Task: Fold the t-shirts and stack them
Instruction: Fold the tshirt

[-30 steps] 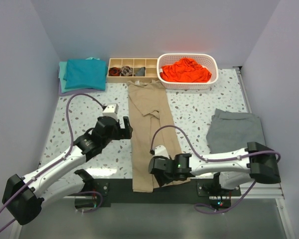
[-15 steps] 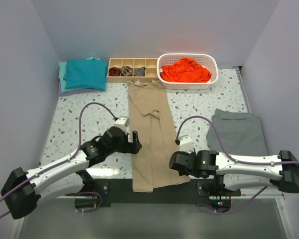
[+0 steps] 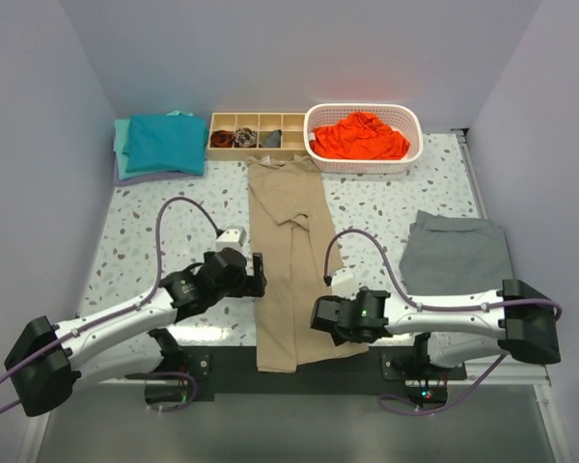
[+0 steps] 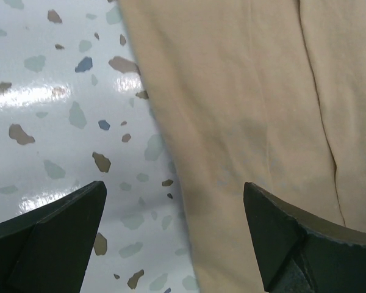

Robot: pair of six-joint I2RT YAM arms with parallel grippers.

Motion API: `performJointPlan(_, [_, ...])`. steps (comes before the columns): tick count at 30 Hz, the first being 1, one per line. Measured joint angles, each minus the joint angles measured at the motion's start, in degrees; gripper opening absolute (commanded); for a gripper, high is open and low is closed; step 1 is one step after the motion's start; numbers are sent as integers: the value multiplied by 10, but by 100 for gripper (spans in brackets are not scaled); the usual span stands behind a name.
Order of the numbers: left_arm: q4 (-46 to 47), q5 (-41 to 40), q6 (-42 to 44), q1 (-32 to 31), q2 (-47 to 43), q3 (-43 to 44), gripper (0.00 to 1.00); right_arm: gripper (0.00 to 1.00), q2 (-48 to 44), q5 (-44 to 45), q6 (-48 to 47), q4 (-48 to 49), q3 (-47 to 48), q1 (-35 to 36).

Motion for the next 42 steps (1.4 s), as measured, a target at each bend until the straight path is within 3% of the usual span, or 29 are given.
performJointPlan(6, [-12,12,-51,-39,-23,-55,100,72,-56,13,5,-28,3,-35])
performJointPlan(11, [-7,32,-101,-118,-27,-96,100,72,-151,-12,9,-13,-61,-64])
performJointPlan(17, [10,41,-157,-210,-21,-96,100,72,-194,-58,22,14,-111,-73])
performJointPlan(29, [1,92,-231,-271,-119,-143,100,68,-244,-148,25,67,-150,-147])
performJointPlan(34, [15,85,-240,-292,-106,-145,100,63,-232,-188,31,98,-176,-149])
performJointPlan(42, [57,51,-245,-331,-39,-127,82,53,-271,-209,57,109,-204,-150])
